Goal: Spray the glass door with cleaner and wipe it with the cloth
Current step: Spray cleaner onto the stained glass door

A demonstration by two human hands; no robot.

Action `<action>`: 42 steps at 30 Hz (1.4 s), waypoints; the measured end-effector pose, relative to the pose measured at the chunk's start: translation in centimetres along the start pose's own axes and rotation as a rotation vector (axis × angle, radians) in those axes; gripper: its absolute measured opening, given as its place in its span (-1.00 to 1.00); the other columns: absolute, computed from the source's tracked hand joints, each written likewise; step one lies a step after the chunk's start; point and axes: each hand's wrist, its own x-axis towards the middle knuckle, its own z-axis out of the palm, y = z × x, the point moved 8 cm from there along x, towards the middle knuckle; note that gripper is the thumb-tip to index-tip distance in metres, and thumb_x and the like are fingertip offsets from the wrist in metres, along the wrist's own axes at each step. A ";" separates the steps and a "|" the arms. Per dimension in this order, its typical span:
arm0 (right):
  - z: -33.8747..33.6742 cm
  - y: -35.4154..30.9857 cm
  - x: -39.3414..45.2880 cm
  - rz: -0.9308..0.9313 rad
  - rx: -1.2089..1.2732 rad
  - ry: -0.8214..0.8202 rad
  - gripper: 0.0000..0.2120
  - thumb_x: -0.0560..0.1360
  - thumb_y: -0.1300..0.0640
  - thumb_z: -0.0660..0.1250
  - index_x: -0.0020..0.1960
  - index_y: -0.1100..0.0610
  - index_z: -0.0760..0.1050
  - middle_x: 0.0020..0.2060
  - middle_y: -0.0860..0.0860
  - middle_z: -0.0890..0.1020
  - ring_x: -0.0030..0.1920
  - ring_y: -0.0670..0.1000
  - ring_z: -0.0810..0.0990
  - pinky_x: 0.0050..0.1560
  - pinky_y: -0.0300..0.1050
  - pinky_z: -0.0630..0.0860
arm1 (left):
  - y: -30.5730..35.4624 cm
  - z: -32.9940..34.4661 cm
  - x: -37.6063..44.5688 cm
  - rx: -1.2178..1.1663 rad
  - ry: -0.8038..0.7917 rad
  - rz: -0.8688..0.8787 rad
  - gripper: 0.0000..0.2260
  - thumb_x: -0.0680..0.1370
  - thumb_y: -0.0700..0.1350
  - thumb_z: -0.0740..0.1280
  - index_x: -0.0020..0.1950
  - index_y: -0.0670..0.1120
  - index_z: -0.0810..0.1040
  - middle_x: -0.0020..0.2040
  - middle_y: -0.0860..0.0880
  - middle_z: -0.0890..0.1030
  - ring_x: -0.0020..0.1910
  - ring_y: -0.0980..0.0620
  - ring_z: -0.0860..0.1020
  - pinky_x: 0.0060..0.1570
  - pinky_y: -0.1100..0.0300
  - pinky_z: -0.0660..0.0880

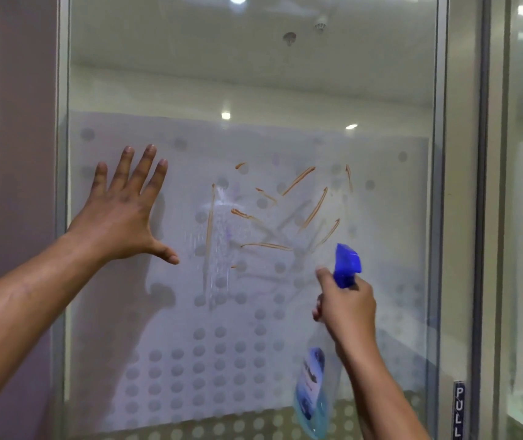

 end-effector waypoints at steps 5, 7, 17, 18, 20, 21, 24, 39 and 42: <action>-1.4 1.6 0.8 0.034 0.030 -0.004 -0.69 0.59 -0.02 0.42 -0.19 0.14 0.43 -0.49 0.09 0.51 -0.52 0.03 0.54 -0.40 -0.16 0.51 | -0.1 0.1 0.1 -0.011 0.020 0.003 0.52 0.01 0.74 0.25 0.62 0.06 -0.53 0.61 0.04 -0.59 0.62 -0.09 -0.54 0.64 -0.29 -0.28; -0.8 1.4 0.4 0.004 0.021 -0.033 -0.68 0.60 -0.01 0.42 -0.19 0.15 0.43 -0.45 0.13 0.52 -0.48 0.04 0.54 -0.50 -0.33 0.44 | -0.2 0.1 0.1 -0.013 0.029 0.001 0.53 0.00 0.75 0.24 0.63 0.06 -0.51 0.62 0.04 -0.57 0.63 -0.09 -0.52 0.64 -0.30 -0.27; 1.9 -1.5 -3.1 -0.188 -0.015 -0.283 -0.63 0.60 -0.02 0.43 -0.16 0.26 0.47 -0.37 0.27 0.59 -0.42 0.15 0.61 -0.40 -0.35 0.47 | 0.4 -0.6 -0.3 0.111 0.006 -0.101 0.54 0.05 0.70 0.32 0.69 -0.05 -0.40 0.69 -0.07 -0.43 0.70 -0.21 -0.33 0.59 -0.42 -0.20; 1.6 -1.9 -3.2 -0.199 -0.010 -0.311 -0.62 0.61 -0.03 0.43 -0.16 0.27 0.48 -0.39 0.26 0.59 -0.46 0.08 0.59 -0.39 -0.35 0.47 | 0.7 -0.6 -0.7 0.129 0.000 -0.122 0.52 0.08 0.69 0.34 0.70 -0.08 -0.36 0.71 -0.09 -0.38 0.71 -0.23 -0.29 0.58 -0.44 -0.18; 0.6 -2.5 -3.2 -0.215 0.009 -0.357 -0.61 0.61 -0.04 0.42 -0.17 0.26 0.49 -0.43 0.25 0.59 -0.48 -0.01 0.56 -0.35 -0.32 0.48 | 1.7 -0.7 -1.8 0.126 0.014 -0.162 0.45 0.18 0.60 0.43 0.71 -0.13 -0.28 0.73 -0.13 -0.30 0.72 -0.27 -0.23 0.58 -0.48 -0.15; -0.1 -2.7 -3.1 -0.220 0.022 -0.375 -0.62 0.61 -0.05 0.42 -0.18 0.25 0.49 -0.44 0.25 0.58 -0.48 -0.02 0.55 -0.32 -0.29 0.50 | 2.5 -0.7 -2.6 0.105 0.040 -0.175 0.40 0.24 0.52 0.50 0.72 -0.15 -0.23 0.73 -0.15 -0.27 0.72 -0.28 -0.20 0.58 -0.49 -0.13; -2.8 -3.1 -3.1 -0.232 0.066 -0.416 -0.66 0.61 -0.04 0.43 -0.15 0.22 0.51 -0.46 0.23 0.56 -0.47 0.03 0.57 -0.24 -0.07 0.57 | 6.9 -1.3 -5.5 -0.053 0.190 -0.145 0.20 0.39 0.28 0.58 0.73 -0.16 -0.08 0.75 -0.17 -0.18 0.73 -0.26 -0.11 0.60 -0.41 -0.09; -28.8 1.5 -1.8 0.010 0.112 -0.328 -0.78 0.57 -0.02 0.47 -0.17 0.06 0.56 -0.45 0.09 0.53 -0.42 0.12 0.54 -0.22 0.06 0.56 | 52.4 -0.3 -25.1 -1.590 -0.430 0.117 -0.25 0.39 0.24 0.41 0.53 0.43 0.17 0.52 0.47 0.33 0.54 0.38 0.31 0.55 0.14 0.38; -36.1 2.8 -1.8 0.098 0.104 -0.248 -0.77 0.60 0.04 0.45 -0.16 0.15 0.55 -0.45 0.10 0.50 -0.43 0.11 0.53 -0.27 -0.01 0.55 | 60.6 -3.4 -26.9 -1.683 -0.496 0.228 -0.07 0.37 0.18 0.46 0.54 0.42 -0.08 0.46 0.73 0.06 0.53 0.60 0.07 0.49 0.53 0.13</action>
